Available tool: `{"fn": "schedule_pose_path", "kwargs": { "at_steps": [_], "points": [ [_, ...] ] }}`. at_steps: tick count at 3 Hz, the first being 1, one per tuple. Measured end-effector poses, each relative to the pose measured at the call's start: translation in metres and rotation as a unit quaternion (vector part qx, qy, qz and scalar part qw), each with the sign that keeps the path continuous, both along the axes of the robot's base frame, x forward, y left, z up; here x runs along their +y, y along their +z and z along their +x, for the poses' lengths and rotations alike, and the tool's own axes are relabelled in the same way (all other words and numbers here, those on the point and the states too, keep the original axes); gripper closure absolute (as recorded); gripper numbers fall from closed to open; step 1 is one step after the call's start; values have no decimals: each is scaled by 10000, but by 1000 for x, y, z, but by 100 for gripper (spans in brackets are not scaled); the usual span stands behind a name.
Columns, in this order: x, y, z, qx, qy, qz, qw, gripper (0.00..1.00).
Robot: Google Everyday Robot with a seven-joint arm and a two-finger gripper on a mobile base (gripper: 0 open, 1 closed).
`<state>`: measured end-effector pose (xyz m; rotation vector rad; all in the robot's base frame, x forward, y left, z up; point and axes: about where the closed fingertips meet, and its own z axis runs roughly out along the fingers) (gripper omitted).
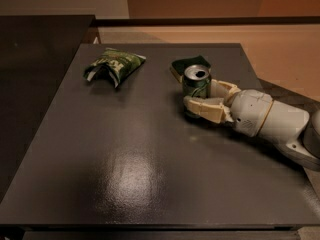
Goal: Place green can upright
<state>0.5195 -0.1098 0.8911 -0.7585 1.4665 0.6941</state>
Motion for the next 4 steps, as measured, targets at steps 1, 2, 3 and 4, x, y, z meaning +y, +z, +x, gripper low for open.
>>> {"fn": "schedule_pose_path", "kwargs": {
  "at_steps": [1,2,3,4],
  "points": [
    [-2,-4,2,143,-80,171,9997,35],
    [1,-3,2,136,-59,163,9998,12],
    [3,-2,2,133,-38,160,9998,0],
    [3,-2,2,133,-38,160,9998,0]
  ]
}}
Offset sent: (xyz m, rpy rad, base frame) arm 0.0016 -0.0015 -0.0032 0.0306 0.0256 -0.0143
